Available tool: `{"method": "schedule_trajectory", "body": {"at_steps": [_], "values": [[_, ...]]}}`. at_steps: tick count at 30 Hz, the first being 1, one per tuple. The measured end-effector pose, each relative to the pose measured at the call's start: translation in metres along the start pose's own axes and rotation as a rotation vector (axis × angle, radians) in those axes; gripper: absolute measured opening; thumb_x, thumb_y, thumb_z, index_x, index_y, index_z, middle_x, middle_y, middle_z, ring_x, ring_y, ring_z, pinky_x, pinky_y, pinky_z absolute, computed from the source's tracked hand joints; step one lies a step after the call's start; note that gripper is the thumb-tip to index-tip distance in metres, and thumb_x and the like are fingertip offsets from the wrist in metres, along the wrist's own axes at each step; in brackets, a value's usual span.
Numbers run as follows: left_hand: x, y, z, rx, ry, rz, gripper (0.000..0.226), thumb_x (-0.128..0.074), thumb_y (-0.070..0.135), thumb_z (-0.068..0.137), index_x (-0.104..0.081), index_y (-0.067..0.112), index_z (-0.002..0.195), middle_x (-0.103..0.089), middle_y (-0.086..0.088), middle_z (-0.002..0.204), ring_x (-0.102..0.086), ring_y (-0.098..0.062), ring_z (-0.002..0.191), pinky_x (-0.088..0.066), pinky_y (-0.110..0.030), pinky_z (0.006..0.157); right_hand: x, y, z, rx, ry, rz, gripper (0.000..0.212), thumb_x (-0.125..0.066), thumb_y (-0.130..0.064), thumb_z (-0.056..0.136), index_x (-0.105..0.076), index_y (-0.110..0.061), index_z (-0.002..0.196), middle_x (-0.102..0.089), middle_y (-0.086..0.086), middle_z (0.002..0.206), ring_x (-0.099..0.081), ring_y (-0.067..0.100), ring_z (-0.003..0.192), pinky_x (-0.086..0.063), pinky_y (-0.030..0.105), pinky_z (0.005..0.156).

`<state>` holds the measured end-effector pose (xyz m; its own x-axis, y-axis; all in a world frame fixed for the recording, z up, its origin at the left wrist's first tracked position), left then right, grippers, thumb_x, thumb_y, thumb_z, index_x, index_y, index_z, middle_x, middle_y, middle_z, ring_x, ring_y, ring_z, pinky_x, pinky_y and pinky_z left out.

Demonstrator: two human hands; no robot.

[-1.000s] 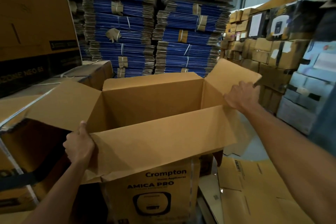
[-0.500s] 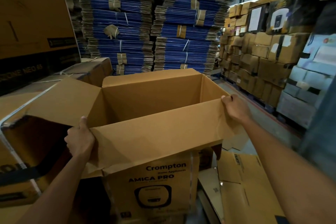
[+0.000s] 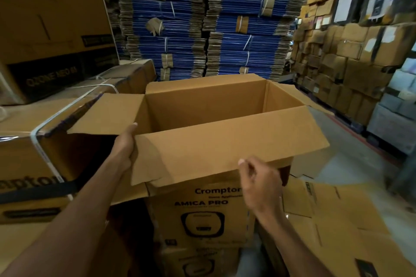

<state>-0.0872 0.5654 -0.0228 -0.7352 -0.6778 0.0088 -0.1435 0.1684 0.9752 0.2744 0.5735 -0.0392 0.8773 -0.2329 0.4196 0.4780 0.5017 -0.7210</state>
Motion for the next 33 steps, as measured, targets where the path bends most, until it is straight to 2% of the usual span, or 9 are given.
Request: {"method": "schedule_trajectory", "body": {"at_steps": [3, 6, 10, 14, 17, 21, 24, 28, 33], "values": [[-0.013, 0.012, -0.01, -0.031, -0.09, -0.03, 0.039, -0.049, 0.052, 0.101, -0.065, 0.018, 0.111, -0.07, -0.011, 0.104, -0.066, -0.027, 0.09, -0.051, -0.04, 0.075, -0.063, 0.016, -0.045, -0.497, -0.376, 0.375, 0.06, -0.051, -0.07, 0.087, -0.069, -0.018, 0.112, -0.073, -0.002, 0.101, -0.07, 0.015, 0.065, -0.061, 0.036, 0.065], [-0.024, 0.016, -0.024, -0.029, -0.095, 0.037, 0.042, -0.042, 0.049, 0.105, -0.064, 0.014, 0.114, -0.069, -0.01, 0.097, -0.065, -0.027, 0.088, -0.05, -0.043, 0.079, -0.087, 0.015, -0.045, -0.77, -0.321, 1.001, 0.101, -0.08, -0.05, 0.081, -0.024, -0.014, 0.157, -0.051, 0.007, 0.143, -0.068, 0.028, 0.112, -0.056, 0.044, 0.097], [-0.057, 0.018, -0.043, -0.063, -0.163, 0.15, 0.037, -0.032, 0.041, 0.111, -0.051, 0.011, 0.122, -0.062, -0.011, 0.09, -0.061, -0.029, 0.083, -0.05, -0.043, 0.07, -0.066, 0.003, -0.01, -0.653, -0.122, 1.076, 0.107, -0.089, -0.071, 0.049, -0.052, -0.016, 0.133, -0.054, 0.008, 0.146, -0.052, 0.031, 0.135, -0.04, 0.053, 0.115], [-0.072, 0.018, -0.058, -0.109, -0.183, 0.226, 0.047, -0.033, 0.043, 0.11, -0.057, 0.003, 0.115, -0.063, -0.019, 0.091, -0.065, -0.04, 0.086, -0.056, -0.05, 0.069, -0.042, -0.003, 0.034, -0.533, 0.009, 1.31, 0.016, -0.061, -0.023, 0.092, -0.071, -0.018, 0.082, -0.075, -0.001, 0.083, -0.067, 0.019, 0.083, -0.051, 0.034, 0.078], [-0.081, 0.018, -0.062, -0.159, -0.205, 0.236, 0.047, -0.034, 0.044, 0.109, -0.059, 0.006, 0.116, -0.064, -0.018, 0.089, -0.066, -0.034, 0.081, -0.056, -0.045, 0.064, -0.028, -0.002, 0.061, -0.528, 0.1, 1.31, 0.03, -0.057, -0.013, 0.088, -0.057, -0.02, 0.059, -0.06, -0.002, 0.066, -0.055, 0.02, 0.07, -0.042, 0.032, 0.059], [-0.091, 0.037, -0.078, -0.188, -0.293, 0.107, 0.039, -0.037, 0.04, 0.109, -0.062, 0.011, 0.116, -0.066, -0.006, 0.069, -0.068, -0.015, 0.062, -0.052, -0.025, 0.052, -0.016, -0.015, 0.095, -0.377, 0.051, 1.224, 0.021, -0.059, -0.025, 0.082, -0.048, -0.02, 0.065, -0.055, -0.007, 0.063, -0.054, 0.015, 0.064, -0.044, 0.025, 0.053], [-0.091, 0.055, -0.089, -0.203, -0.339, -0.002, 0.035, -0.045, 0.039, 0.106, -0.066, 0.012, 0.105, -0.065, -0.012, 0.082, -0.066, -0.026, 0.077, -0.053, -0.038, 0.076, -0.006, -0.04, 0.125, -0.233, -0.034, 1.078, 0.028, -0.055, -0.041, 0.095, -0.062, -0.024, 0.073, -0.062, -0.006, 0.072, -0.06, 0.017, 0.076, -0.049, 0.026, 0.064], [-0.097, 0.048, -0.107, -0.213, -0.418, 0.014, 0.031, -0.043, 0.035, 0.107, -0.065, 0.013, 0.108, -0.067, -0.003, 0.067, -0.067, -0.015, 0.063, -0.054, -0.033, 0.067, -0.018, -0.062, 0.149, -0.316, -0.257, 0.937, 0.078, -0.052, -0.079, 0.082, -0.065, -0.004, 0.098, -0.058, 0.02, 0.097, -0.059, 0.034, 0.099, -0.051, 0.049, 0.097], [-0.101, 0.032, -0.132, -0.19, -0.599, -0.121, 0.058, -0.035, 0.063, 0.1, -0.063, 0.022, 0.129, -0.077, -0.004, 0.107, -0.074, -0.018, 0.099, -0.057, -0.039, 0.081, -0.034, -0.07, 0.147, -0.439, -0.397, 0.943, 0.08, -0.041, -0.078, 0.091, -0.061, -0.009, 0.056, -0.057, 0.014, 0.07, -0.06, 0.032, 0.074, -0.049, 0.045, 0.094]]}}
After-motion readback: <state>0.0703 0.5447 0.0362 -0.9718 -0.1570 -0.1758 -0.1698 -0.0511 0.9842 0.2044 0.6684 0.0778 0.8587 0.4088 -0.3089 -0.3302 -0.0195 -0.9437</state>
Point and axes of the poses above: each hand's wrist, its own z-axis towards the middle knuckle, its own x-axis out of the back of the hand, y = z × x, the point moved 8 cm from there along z, towards the middle knuckle
